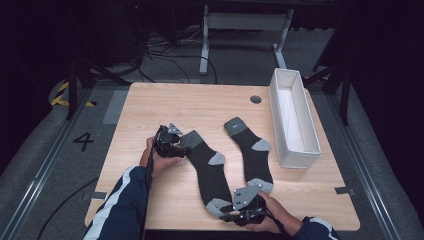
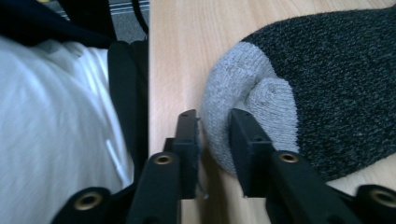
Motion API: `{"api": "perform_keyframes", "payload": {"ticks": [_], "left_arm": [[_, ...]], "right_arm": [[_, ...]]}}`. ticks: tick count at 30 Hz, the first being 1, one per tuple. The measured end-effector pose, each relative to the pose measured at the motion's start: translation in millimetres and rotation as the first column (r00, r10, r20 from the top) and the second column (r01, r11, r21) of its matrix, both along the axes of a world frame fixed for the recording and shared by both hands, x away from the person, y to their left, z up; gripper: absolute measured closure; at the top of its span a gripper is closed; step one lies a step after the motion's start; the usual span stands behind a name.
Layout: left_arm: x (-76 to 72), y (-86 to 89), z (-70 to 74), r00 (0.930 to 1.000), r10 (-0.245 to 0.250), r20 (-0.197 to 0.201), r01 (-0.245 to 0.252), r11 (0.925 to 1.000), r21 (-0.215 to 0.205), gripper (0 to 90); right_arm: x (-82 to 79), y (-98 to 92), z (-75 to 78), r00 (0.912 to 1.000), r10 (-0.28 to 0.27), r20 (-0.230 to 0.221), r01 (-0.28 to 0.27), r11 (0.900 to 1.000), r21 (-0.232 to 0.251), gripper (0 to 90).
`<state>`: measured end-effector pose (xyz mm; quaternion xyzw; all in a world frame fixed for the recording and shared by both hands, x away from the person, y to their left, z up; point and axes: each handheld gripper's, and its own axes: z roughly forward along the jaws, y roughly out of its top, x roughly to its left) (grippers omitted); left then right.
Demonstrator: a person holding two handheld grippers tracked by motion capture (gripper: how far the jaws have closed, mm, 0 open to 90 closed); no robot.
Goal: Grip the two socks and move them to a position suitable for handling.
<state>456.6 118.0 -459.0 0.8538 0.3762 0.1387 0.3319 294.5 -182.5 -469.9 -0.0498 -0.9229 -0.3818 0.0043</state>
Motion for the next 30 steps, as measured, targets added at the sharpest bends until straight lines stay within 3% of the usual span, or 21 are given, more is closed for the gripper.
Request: {"api": "perform_keyframes", "payload": {"ticks": [4, 7, 8, 10, 11, 13, 16, 18, 20, 25, 30], "left_arm": [[3.2, 9.7, 10.1, 0.9983, 0.034, 0.047, -0.032, 0.998, -0.054, 35.8], [14.3, 12.2, 7.9, 0.9961, 0.063, 0.061, -0.06, 0.997, -0.049, 32.7], [14.3, 12.2, 7.9, 0.9961, 0.063, 0.061, -0.06, 0.997, -0.049, 32.5], [21.4, 10.7, 1.8, 0.9968, 0.066, 0.046, -0.063, 0.996, -0.063, 32.4], [25.8, 9.4, -1.6, 0.9981, 0.056, 0.027, -0.055, 0.9974, -0.047, 31.6], [31.0, 4.9, -11.5, 0.9987, 0.052, 0.001, -0.052, 0.9982, -0.029, 29.9], [31.8, 4.6, -12.7, 0.9993, 0.039, 0.001, -0.039, 0.9988, -0.03, 31.3], [30.6, 4.4, -13.6, 0.9999, 0.016, -0.005, -0.016, 0.9991, -0.039, 34.8], [28.5, 3.4, -15.9, 0.9998, 0.013, -0.014, -0.014, 0.9987, -0.049, 35.6], [25.7, 4.3, -15.4, 0.9997, -0.022, 0.007, 0.022, 0.9994, -0.026, 37.8], [25.3, 8.2, -17.9, 0.9996, -0.023, -0.017, 0.022, 0.9975, -0.068, 40.5]], "right_arm": [[-2.4, -8.5, 5.5, 0.9986, -0.043, 0.032, 0.042, 0.999, 0.026, 64.2], [0.6, -13.0, 12.0, 0.9933, -0.096, 0.065, 0.091, 0.993, 0.073, 58.2], [0.6, -13.0, 12.0, 0.9933, -0.096, 0.065, 0.091, 0.993, 0.073, 58.2], [5.4, -14.1, 15.0, 0.9869, -0.151, 0.057, 0.146, 0.986, 0.085, 56.0], [7.7, -14.3, 14.8, 0.9854, -0.164, 0.047, 0.159, 0.983, 0.09, 55.3], [11.1, -11.5, 11.4, 0.9781, -0.201, 0.054, 0.197, 0.978, 0.061, 52.1], [14.5, -7.3, 4.6, 0.9739, -0.221, 0.054, 0.219, 0.975, 0.033, 48.6], [17.6, -5.0, -1.2, 0.9738, -0.227, 0.017, 0.227, 0.974, 0.008, 46.7], [19.3, -5.8, -1.7, 0.9723, -0.234, -0.005, 0.234, 0.972, 0.013, 46.7], [19.1, -5.5, -1.4, 0.9741, -0.226, 0.013, 0.226, 0.974, -0.009, 46.0], [19.6, -6.8, -0.9, 0.9685, -0.247, 0.032, 0.247, 0.969, -0.02, 34.7]]}}
